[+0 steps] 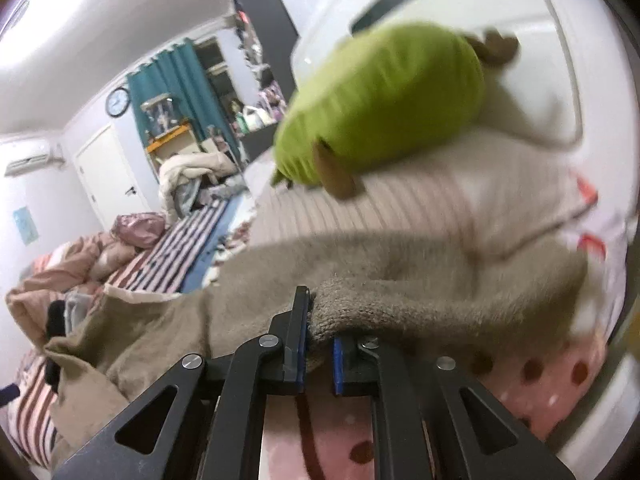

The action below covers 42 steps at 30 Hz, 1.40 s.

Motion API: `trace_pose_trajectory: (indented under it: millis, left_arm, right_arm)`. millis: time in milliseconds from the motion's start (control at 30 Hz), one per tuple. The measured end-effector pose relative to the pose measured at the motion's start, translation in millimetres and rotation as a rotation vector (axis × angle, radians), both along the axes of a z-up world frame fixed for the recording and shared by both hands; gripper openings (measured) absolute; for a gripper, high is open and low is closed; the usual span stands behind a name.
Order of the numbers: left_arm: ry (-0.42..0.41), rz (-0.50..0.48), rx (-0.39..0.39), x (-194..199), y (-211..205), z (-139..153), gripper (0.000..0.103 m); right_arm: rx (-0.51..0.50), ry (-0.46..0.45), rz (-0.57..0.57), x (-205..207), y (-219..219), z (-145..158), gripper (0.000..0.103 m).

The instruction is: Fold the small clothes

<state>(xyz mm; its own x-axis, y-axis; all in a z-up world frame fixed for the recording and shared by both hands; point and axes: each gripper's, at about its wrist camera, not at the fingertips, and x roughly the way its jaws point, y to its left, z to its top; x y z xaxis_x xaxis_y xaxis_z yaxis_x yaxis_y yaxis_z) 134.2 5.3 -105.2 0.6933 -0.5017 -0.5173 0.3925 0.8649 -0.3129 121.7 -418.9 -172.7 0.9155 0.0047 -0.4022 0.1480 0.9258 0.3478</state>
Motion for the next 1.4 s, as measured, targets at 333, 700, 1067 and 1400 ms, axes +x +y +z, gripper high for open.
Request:
trace_pose_trajectory:
  millis: [333,700,1067,1400]
  left_arm:
    - [-0.09,0.116,0.036,-19.8,34.0,2.4,0.074]
    - [-0.165,0.227,0.068,-39.2,59.5,3.5,0.09]
    - [-0.143,0.264,0.045,-41.8,70.5,1.0,0.095]
    - [-0.146,0.272,0.053,-45.5,68.8,6.1,0.096]
  right_arm:
    - [-0.228,-0.113,0.387,3.1,116.5,67.8,0.004]
    - [-0.232,0.327,0.742,23.9,243.0,-51.2,0.023]
    - [0.035,0.237,0.505,-26.8,135.4,-28.4,0.091]
    - [0.405,0.165,0.468,25.1,100.7,-38.6,0.081]
